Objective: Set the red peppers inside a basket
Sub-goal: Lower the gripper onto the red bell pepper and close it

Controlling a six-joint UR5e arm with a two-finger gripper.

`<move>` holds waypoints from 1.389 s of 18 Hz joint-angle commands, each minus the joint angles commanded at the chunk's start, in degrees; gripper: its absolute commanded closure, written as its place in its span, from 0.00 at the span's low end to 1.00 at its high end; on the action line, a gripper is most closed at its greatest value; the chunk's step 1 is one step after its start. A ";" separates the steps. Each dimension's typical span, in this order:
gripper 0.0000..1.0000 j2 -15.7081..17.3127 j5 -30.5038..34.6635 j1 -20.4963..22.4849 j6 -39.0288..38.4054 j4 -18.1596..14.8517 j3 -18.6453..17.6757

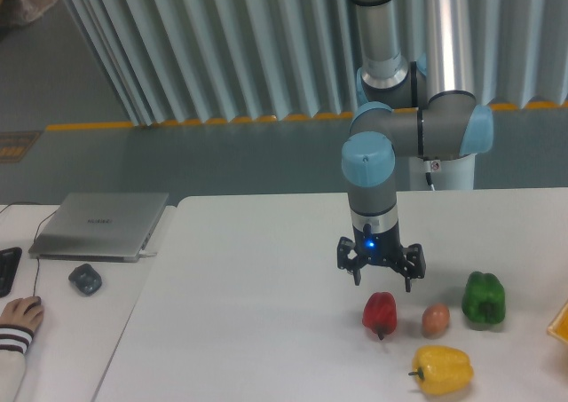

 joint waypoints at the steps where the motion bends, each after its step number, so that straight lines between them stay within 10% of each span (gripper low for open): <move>1: 0.00 -0.61 0.00 0.00 0.36 0.09 0.44; 25: 0.01 -4.84 0.26 -0.26 3.17 0.88 1.58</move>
